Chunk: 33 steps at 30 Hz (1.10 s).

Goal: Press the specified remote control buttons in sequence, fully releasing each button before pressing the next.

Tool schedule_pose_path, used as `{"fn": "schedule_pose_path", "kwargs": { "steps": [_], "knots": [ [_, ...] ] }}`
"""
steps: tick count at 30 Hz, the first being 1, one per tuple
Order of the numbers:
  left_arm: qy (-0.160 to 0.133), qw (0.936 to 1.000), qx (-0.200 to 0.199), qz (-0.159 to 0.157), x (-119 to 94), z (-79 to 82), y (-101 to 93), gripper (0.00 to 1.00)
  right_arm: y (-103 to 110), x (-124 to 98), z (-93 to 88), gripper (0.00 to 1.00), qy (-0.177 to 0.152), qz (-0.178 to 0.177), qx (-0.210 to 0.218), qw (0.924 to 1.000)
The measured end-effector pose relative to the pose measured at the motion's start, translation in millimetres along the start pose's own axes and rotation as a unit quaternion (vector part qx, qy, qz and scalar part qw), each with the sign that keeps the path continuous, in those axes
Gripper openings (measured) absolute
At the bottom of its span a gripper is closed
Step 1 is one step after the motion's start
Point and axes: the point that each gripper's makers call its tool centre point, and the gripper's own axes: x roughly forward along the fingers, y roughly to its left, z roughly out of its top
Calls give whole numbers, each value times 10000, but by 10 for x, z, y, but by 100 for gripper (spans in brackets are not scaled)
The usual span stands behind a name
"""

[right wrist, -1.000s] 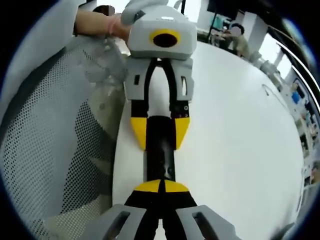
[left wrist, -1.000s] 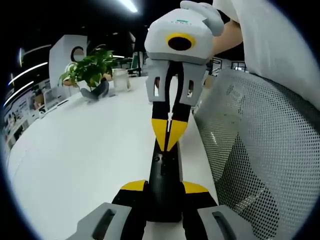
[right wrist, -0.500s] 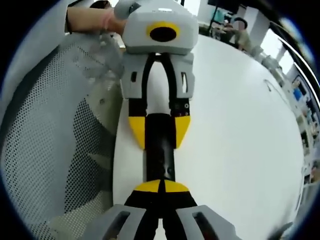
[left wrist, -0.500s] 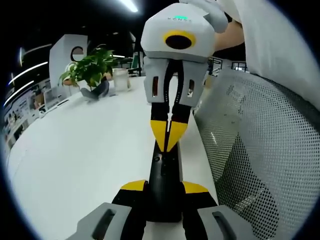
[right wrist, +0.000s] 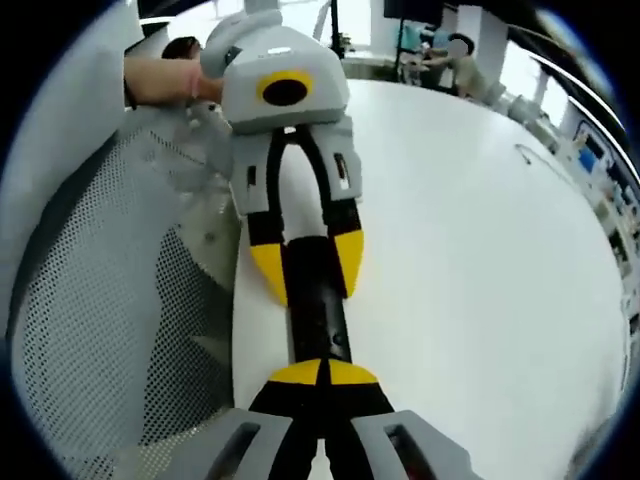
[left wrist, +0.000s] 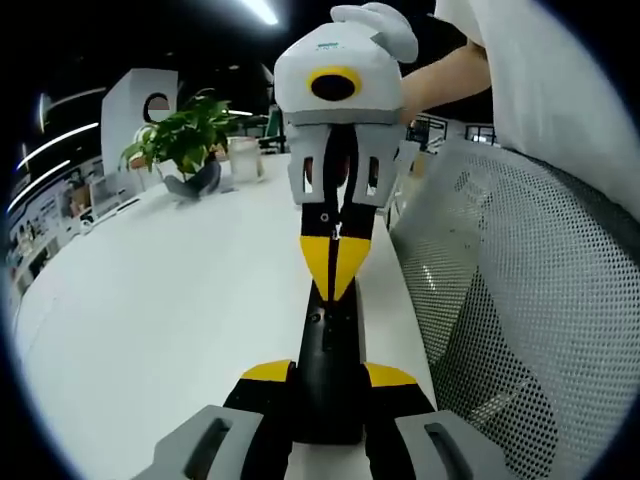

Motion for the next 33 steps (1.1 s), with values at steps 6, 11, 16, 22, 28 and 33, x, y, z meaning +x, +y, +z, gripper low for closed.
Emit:
{"fn": "schedule_pose_path", "kwargs": {
  "steps": [6, 11, 16, 22, 28, 33],
  "knots": [
    [-5, 10000, -7, -6, -1, 0, -2, 25, 6, -7, -19, 0, 84, 75, 3, 9999],
    [4, 10000, -3, -12, -3, 1, -5, 25, 14, -21, -51, 0, 177, 13, -41, 9998],
    [9, 10000, -4, -8, -3, 0, -4, 25, 20, 0, -49, 0, 352, -101, -321, 9988],
    [31, 10000, 15, -13, -1, -3, -3, 25, 16, 2, -52, 0, 469, -328, -375, 9977],
    [29, 10000, 13, -12, -1, -2, -1, 25, -13, -19, -58, 0, 277, -216, -80, 9994],
    [23, 10000, 9, -10, -2, -2, 1, 25, 4, -22, -54, 0, 196, -134, -55, 9997]
  ]
}}
